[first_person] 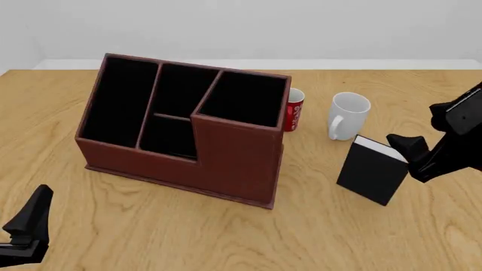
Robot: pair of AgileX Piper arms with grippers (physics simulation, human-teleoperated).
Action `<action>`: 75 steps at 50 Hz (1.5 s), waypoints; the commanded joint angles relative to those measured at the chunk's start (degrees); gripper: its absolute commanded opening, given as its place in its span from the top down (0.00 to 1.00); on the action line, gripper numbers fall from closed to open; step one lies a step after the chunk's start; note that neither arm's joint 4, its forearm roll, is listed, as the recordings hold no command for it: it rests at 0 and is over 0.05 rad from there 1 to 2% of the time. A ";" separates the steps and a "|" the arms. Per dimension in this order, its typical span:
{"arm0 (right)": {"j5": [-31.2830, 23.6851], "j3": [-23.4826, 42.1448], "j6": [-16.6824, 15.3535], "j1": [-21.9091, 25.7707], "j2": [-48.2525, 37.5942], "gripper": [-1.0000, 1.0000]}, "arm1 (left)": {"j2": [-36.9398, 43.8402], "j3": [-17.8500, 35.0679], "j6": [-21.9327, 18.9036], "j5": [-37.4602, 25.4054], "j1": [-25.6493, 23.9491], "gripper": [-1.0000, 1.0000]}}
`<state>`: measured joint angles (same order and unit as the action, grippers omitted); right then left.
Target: Pick up the book and place it in the right compartment of the caddy.
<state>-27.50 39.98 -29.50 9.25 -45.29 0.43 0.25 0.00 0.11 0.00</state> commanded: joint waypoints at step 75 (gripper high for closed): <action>2.84 6.93 -2.07 -4.88 -23.98 0.00 | 0.00 0.00 0.00 0.00 0.00 0.00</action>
<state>-25.77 46.78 -31.54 5.10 -67.27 0.43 0.25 0.00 0.11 0.00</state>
